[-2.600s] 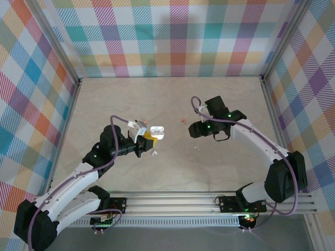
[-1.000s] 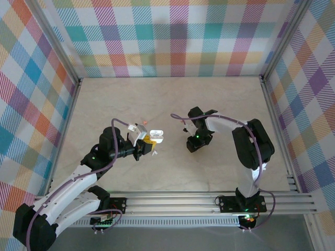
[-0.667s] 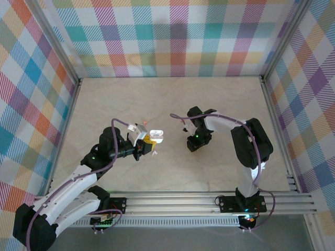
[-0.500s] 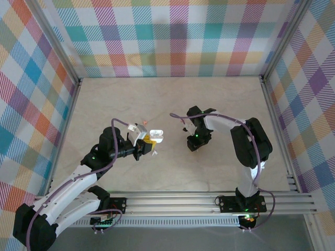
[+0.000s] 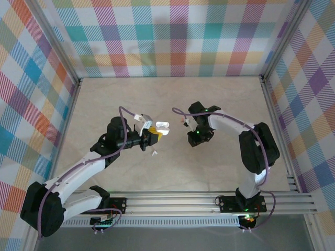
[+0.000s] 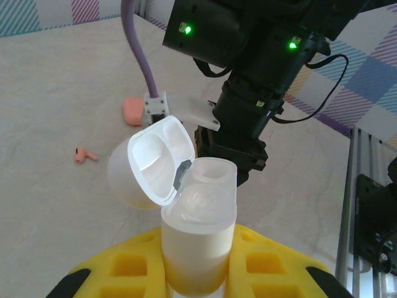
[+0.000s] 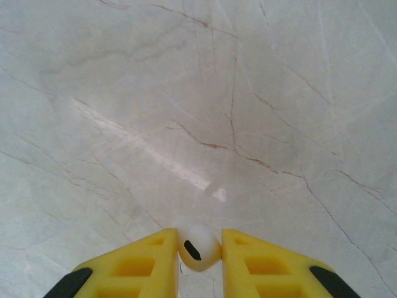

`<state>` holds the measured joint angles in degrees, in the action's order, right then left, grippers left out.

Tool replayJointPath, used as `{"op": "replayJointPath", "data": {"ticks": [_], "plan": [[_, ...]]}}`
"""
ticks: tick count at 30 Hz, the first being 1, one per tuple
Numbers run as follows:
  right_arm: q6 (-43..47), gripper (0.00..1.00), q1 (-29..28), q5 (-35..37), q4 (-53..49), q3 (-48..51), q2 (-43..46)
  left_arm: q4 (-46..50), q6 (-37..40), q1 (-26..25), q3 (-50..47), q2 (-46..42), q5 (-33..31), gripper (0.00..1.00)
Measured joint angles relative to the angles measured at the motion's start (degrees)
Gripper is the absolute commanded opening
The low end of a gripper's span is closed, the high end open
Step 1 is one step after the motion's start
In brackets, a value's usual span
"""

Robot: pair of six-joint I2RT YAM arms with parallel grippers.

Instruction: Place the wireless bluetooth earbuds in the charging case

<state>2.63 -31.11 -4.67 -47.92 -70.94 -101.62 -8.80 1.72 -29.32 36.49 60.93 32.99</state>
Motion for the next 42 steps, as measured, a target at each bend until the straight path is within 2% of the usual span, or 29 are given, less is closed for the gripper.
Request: {"op": "replayJointPath", "data": {"ticks": [8,15,23,28,36,42], "plan": [[-2.21,0.17,0.00,-1.36,2.95,0.87,1.51,-3.21,-2.01,0.00,-0.83,-0.44,0.42,0.00],[-4.20,0.13,0.00,0.04,9.25,4.79,11.41,-10.84,-4.87,0.00,-5.25,1.18,0.66,0.00],[-4.22,0.10,-0.66,1.05,16.24,7.10,22.40,-14.99,-5.42,-0.22,-6.19,3.52,0.74,0.00],[-2.95,0.10,-2.49,1.01,19.78,7.63,29.14,-15.91,-4.72,-0.28,-5.97,4.02,1.20,0.00],[-1.25,0.10,-6.05,-0.87,25.68,9.05,38.84,-13.97,-3.30,-2.16,-0.04,6.62,3.91,0.00],[-0.63,0.10,-6.36,-3.98,26.51,8.96,39.43,-13.77,-1.90,-2.93,0.17,7.04,5.64,0.00]]}}
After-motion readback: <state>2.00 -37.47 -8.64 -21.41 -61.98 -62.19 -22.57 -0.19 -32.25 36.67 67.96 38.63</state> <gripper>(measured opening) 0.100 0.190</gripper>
